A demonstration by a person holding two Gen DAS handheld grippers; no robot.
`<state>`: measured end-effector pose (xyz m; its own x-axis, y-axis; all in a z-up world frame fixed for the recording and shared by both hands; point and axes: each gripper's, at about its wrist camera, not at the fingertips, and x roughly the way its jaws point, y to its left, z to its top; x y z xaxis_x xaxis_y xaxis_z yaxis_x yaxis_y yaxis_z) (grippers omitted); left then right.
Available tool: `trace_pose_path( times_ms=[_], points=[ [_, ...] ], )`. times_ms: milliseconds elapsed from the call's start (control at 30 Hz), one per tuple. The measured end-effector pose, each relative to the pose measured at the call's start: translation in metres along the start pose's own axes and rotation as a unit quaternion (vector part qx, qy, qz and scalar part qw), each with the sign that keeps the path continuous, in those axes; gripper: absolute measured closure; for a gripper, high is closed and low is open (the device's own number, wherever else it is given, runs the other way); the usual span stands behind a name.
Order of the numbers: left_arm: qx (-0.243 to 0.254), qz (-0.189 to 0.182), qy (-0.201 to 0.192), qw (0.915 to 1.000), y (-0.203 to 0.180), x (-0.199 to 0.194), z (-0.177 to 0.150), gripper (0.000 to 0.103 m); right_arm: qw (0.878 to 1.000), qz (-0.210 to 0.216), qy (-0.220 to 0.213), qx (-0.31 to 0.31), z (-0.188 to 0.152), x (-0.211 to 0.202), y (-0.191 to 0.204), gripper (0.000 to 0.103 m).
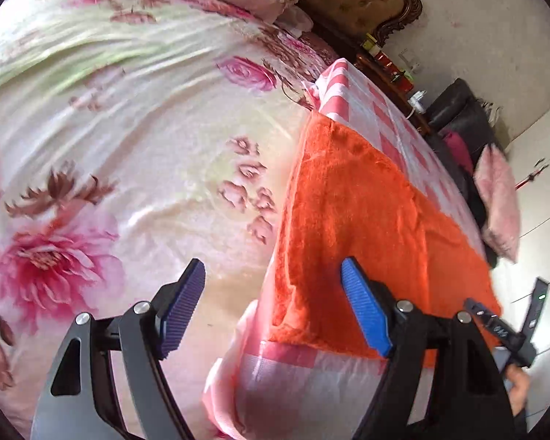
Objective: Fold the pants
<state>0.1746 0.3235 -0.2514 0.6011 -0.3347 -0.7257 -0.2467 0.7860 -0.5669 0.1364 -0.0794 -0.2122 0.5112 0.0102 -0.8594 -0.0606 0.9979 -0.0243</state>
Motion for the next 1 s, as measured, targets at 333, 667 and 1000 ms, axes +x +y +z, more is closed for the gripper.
trace_pose_path(
  times_ms=[333, 667, 1000],
  points=[
    [0.042, -0.054, 0.004, 0.9977, -0.007, -0.009, 0.01, 0.085, 1.0, -0.005, 0.005, 0.0, 0.001, 0.0, 0.002, 0.016],
    [0.04, -0.026, -0.007, 0.9988, 0.004, -0.01, 0.032, 0.096, 1.0, -0.012, 0.003, -0.018, 0.0, -0.019, 0.007, 0.017],
    [0.117, 0.128, -0.107, 0.979, -0.053, -0.038, 0.035, 0.037, 0.998, -0.055, 0.023, -0.011, -0.003, -0.014, -0.017, 0.017]
  ],
)
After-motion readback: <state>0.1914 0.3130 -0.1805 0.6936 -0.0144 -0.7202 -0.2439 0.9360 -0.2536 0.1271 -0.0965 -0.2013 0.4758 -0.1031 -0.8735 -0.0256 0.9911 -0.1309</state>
